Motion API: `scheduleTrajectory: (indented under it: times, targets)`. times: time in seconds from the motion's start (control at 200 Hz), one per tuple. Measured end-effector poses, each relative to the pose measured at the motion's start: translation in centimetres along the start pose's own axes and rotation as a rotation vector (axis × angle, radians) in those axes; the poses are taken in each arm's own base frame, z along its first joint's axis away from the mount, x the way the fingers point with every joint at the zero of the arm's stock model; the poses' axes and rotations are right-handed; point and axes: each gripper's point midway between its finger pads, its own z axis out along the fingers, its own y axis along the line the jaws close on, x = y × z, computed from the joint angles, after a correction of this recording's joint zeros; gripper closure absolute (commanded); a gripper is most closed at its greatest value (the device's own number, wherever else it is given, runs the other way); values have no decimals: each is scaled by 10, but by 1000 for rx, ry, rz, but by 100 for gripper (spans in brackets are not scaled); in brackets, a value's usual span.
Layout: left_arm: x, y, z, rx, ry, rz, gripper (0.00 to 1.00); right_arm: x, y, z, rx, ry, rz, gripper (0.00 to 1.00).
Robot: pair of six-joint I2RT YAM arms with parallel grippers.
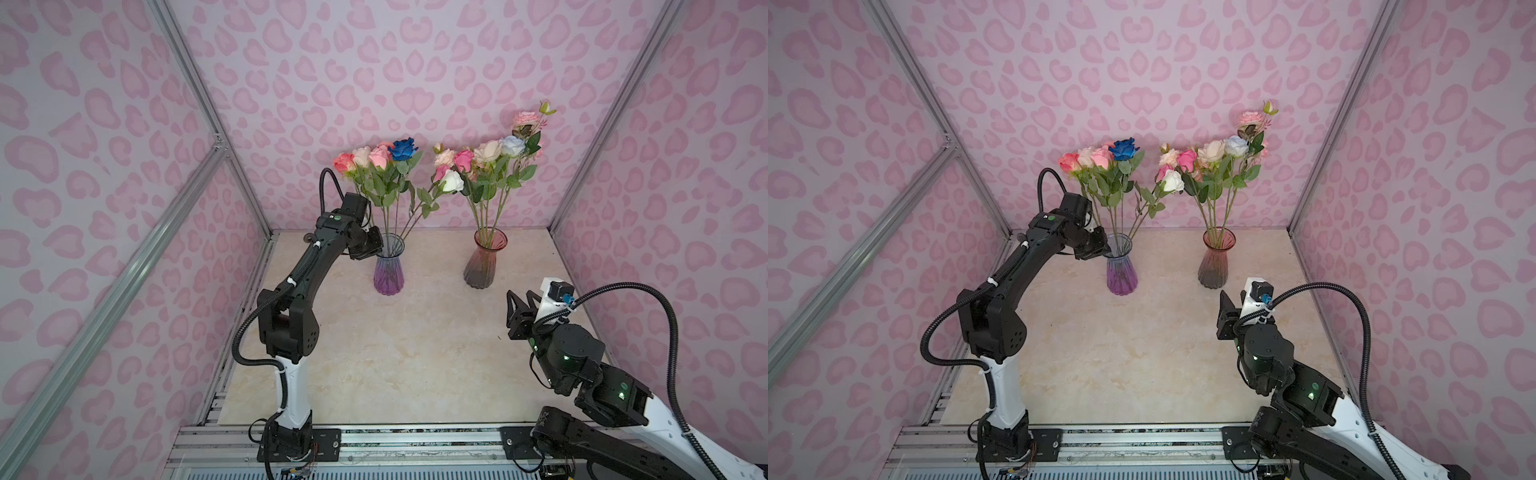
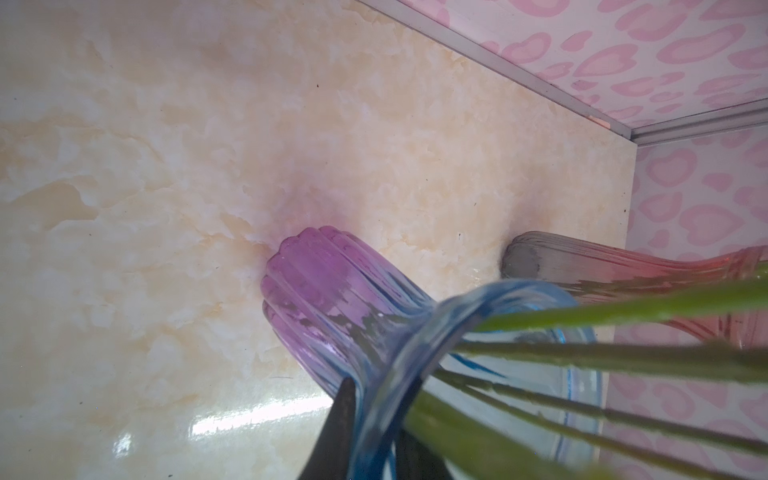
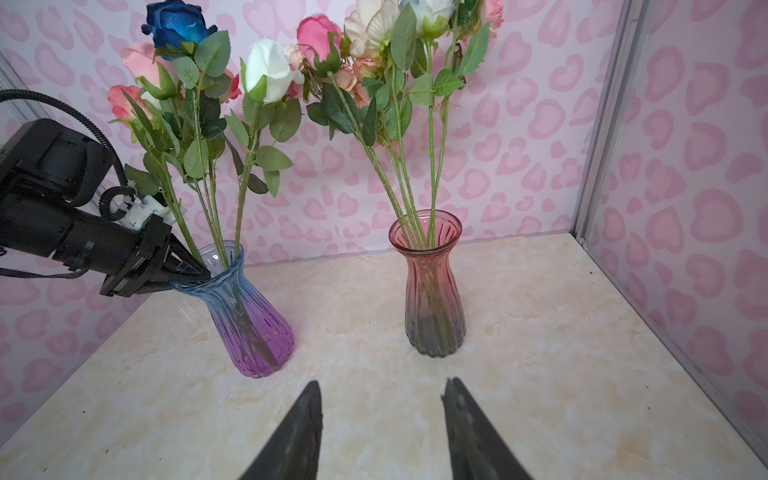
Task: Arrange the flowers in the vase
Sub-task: 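Push the upright purple vase farther from the robot with the left gripper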
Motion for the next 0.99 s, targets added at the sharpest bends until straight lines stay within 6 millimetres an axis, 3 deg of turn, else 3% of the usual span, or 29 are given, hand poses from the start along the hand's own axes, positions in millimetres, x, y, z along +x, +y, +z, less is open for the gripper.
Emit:
scheduleTrajectory:
  times: [0.325,0.795,0.995]
  targets:
    - [-2,-2,5,4,16,-2,96,3,-1,4,20,11,-14,51]
    - [0,-4,5,23,20,41,85,-3,3,5,13,25,-23,51]
    - [0,-5,5,27,13,55,74,0,5,7,11,38,-34,51]
